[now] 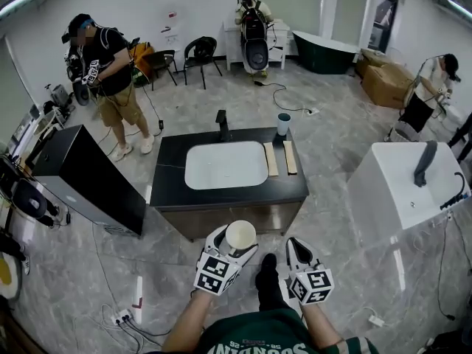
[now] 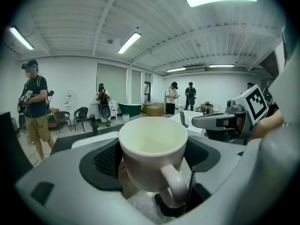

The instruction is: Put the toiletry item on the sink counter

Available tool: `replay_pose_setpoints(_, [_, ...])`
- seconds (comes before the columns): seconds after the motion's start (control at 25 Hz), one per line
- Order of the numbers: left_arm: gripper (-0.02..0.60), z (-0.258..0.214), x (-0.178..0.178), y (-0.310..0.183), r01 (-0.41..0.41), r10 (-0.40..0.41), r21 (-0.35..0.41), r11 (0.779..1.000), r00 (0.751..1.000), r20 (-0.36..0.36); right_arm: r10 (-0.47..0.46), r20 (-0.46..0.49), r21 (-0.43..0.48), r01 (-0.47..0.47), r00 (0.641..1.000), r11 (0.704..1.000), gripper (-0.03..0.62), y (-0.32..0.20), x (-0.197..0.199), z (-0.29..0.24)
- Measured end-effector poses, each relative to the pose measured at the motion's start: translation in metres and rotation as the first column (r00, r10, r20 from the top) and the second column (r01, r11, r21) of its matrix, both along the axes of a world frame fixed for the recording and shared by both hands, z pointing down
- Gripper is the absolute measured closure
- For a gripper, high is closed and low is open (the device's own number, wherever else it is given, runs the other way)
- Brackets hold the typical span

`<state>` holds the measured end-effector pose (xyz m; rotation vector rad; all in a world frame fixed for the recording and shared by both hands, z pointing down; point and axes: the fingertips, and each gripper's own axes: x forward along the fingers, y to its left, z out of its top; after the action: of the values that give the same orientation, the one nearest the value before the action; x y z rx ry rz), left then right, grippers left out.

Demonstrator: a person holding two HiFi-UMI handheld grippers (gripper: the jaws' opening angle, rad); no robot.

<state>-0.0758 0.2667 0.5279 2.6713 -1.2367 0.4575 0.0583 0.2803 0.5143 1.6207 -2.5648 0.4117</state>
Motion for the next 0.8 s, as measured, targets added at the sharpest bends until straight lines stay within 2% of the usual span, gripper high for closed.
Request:
replay_pose_setpoints(0.2, [0.166,-0.005,0.013,-0.099,0.025,-0.025,-0.001,1.0,1.0,-0.012,-0.033,-0.014,0.0,0.033,0.999,0.999,0.551,-0.105,0.011,-0.002])
replay_pose_setpoints(0.4, [0.166,-0.008,0.018,-0.186,0.068,-0.068,-0.038,0.997,0.998,-0.005,-0.085,-0.001,-0.024,0.085,0.996,0.996,0.551,-0.201,0.014,-0.011])
replay_pose_setpoints(0.8, [0.166,-0.005,0.035,-0.317,0.127,-0.126,-0.067,0.99,0.992,0.005,-0.162,0.009,-0.032,0.162,0.987,0.986,0.551,-0.339,0.022,-0.014])
